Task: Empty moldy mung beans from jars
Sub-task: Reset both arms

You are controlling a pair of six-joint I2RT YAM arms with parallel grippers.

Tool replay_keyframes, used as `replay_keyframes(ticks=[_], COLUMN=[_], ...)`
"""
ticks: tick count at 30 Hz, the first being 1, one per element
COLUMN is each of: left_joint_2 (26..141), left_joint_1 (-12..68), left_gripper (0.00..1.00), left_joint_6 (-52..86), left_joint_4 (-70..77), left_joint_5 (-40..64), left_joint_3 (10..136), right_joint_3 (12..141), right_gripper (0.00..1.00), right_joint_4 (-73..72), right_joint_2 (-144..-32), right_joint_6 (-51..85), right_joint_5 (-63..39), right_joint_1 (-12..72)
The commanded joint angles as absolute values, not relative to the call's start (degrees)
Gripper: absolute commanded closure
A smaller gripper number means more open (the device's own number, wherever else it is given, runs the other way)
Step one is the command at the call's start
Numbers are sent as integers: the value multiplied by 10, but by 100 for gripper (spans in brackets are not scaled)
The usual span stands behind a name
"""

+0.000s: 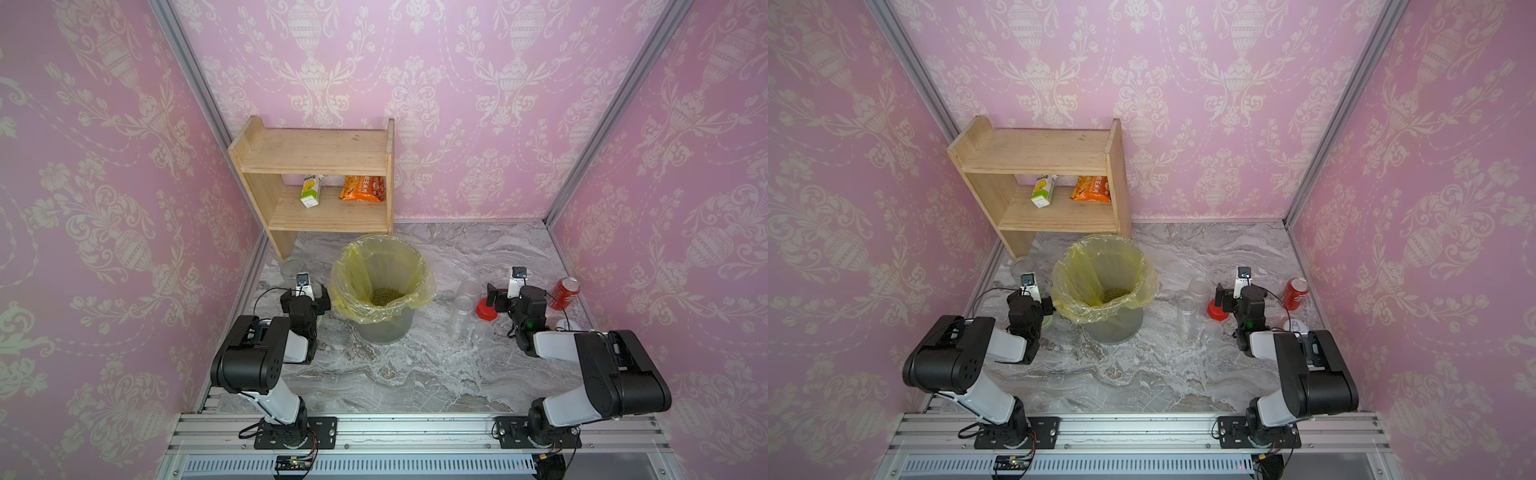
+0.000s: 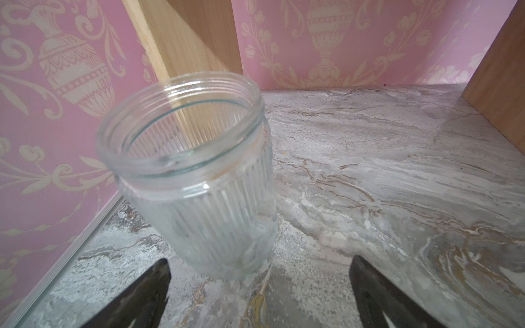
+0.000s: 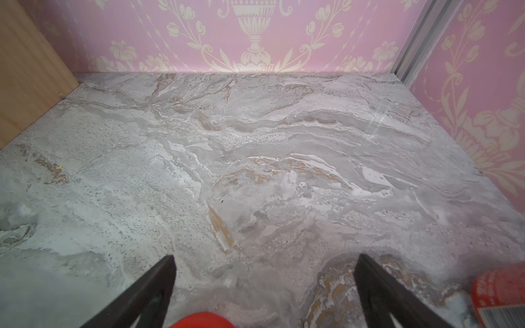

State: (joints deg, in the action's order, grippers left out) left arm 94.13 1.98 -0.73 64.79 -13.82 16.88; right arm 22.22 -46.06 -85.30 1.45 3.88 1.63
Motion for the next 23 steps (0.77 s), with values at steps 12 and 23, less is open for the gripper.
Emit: replay_keyframes(ticks=[12, 23], left_joint_2=[941, 940], left_joint_1=[18, 16], left_gripper=[1, 1], left_joint_6=[-24, -23], left_joint_4=[654, 646], left_joint_5=[-84, -76], left_joint_3=[168, 173], right_joint_3=[235, 236], right_gripper=[0, 0], right_joint_4=[-442, -441], right_joint_2=[-858, -858], right_joint_6=[10, 11], right_joint_5=[6, 3], right_joint_1=[16, 15])
